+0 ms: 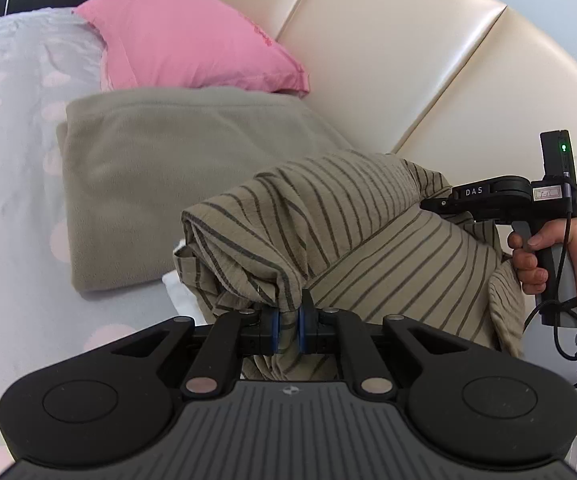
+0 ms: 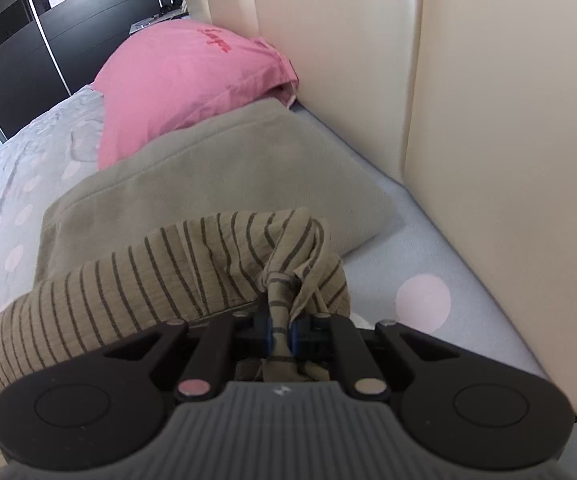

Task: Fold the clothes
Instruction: 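Carry the folded shirt with both grippers onto the clothes stack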

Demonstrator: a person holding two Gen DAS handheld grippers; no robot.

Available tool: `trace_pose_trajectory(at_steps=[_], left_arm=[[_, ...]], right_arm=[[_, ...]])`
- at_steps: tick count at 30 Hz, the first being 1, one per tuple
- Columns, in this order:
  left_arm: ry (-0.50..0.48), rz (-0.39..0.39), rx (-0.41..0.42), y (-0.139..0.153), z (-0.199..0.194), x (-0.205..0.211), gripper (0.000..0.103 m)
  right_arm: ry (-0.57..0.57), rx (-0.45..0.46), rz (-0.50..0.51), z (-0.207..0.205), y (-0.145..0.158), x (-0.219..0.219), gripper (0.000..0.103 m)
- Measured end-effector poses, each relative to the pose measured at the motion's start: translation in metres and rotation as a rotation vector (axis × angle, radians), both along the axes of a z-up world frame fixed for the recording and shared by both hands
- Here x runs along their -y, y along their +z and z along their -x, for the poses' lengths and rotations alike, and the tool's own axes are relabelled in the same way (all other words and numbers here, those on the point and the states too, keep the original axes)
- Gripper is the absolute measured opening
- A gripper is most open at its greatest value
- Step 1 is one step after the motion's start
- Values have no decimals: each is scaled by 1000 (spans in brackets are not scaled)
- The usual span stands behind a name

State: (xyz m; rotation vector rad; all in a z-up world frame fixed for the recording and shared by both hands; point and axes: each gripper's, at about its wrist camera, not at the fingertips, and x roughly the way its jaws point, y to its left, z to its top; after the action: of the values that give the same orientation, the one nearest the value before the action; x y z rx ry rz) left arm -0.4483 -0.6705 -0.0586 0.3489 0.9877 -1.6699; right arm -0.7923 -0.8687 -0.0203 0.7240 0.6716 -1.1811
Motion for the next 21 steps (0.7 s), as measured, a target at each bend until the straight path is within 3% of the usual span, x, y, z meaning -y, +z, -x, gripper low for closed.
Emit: trace_pose_trajectory(at_steps=[3,7,9,10,12,16,18,21], left_arm=[[-16,-8,4,-7,3,2,7],[-34,9,65,6,10,-4,7],[-43,19,98,13,14,-7,10],[-39,27,98,20,12,-10,10],[-15,47,92,33,7,-20,19],[17,136,148,57,8,-54,21],[2,211,168,68,16,-72,21],[-53,265,174,78,35,-82,21]], right_arm=[[-21,34,-15,6,-15,3,9],[-28,45,-4,8,-20,2,13],[-33,4,31,8,-8,-4,33],[-45,-12,55,10,1,-9,36],[-66,-1,98,19,21,-20,36],[-67,-24,204,34,63,-58,35],[-30,-17,250,38,76,-82,24],[26,18,280,40,83,-113,21]])
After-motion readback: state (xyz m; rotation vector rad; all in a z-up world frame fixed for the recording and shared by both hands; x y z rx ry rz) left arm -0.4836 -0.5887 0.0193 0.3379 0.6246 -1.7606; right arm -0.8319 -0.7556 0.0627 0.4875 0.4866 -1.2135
